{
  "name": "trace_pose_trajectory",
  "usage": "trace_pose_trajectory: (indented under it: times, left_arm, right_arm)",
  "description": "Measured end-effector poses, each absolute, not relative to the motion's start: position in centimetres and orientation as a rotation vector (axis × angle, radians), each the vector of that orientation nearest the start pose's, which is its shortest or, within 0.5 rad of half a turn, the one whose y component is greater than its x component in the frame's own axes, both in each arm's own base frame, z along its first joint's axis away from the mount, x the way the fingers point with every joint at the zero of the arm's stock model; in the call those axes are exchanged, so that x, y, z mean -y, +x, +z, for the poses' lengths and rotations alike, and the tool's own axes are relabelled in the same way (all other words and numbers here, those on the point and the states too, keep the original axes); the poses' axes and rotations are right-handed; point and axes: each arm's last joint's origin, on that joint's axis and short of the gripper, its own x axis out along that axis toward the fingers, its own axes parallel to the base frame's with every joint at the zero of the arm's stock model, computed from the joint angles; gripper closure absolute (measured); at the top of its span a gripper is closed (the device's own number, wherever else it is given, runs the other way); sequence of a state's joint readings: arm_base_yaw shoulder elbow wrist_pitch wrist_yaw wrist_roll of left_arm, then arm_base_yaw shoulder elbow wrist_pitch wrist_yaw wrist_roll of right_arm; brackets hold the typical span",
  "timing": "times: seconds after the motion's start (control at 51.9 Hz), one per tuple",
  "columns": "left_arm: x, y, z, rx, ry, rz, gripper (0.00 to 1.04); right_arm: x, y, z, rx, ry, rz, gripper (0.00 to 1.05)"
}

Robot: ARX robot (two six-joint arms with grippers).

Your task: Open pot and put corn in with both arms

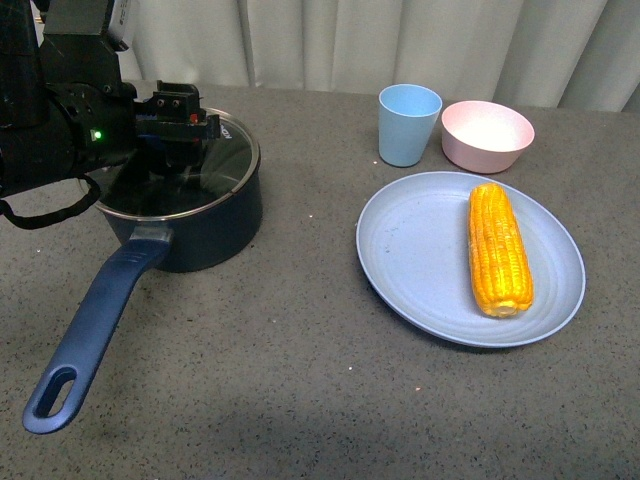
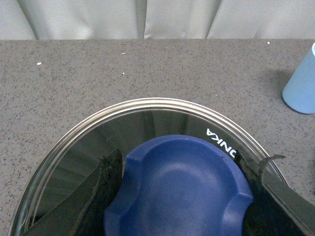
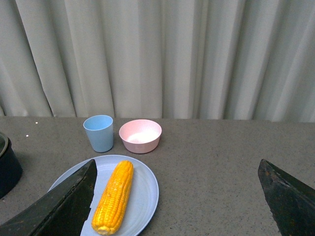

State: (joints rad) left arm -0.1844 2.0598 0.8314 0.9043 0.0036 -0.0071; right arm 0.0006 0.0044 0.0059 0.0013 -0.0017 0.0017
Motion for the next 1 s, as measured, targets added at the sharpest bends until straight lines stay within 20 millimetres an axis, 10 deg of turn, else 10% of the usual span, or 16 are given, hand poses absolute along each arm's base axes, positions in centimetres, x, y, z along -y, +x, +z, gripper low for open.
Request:
trace_pose_trajectory:
  times: [0.366,0.674,1.001]
  left_arm:
    - [1.2,36.2,13.2,-0.204,-0.021,-0.079,0.44]
    - [-6.6,35.7,9.8,-0.246,-0.077,0.117,0.44]
    - [-7.6,35.7,4.5,-0.270,-0.087,0.170,0.44]
  right_arm:
    - [0.0,9.8,16.5,0.002,0.002,0.002,0.09]
    - [0.0,9.8,16.5,0.002,0.002,0.002,0.09]
    - [0.0,9.8,16.5,0.002,0.002,0.002,0.09]
